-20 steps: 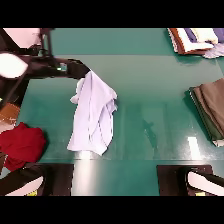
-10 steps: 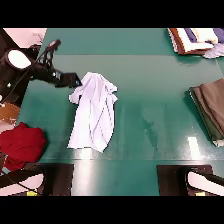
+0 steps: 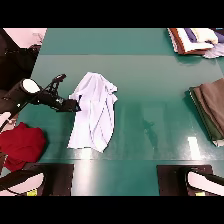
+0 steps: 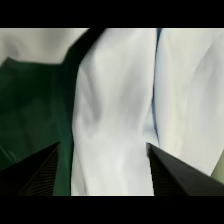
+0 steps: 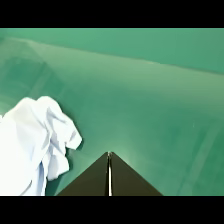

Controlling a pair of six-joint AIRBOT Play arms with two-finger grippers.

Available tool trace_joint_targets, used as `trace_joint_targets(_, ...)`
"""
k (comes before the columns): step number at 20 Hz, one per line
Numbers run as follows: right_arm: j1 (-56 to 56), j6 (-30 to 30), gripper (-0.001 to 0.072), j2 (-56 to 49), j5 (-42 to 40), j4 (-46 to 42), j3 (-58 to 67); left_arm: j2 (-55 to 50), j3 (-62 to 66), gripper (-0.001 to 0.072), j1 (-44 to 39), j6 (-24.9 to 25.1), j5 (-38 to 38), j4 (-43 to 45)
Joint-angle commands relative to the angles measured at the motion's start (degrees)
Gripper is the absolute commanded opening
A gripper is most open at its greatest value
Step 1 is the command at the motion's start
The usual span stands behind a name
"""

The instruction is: Fold the shirts.

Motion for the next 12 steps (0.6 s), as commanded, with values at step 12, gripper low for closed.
trace_joint_targets(12, 1.9, 0.0, 0.0015, -0.48, 2.49, 0.63, -19.87, -15.15, 15.82, 0.0615, 0.11, 12.22, 11.06, -4.13)
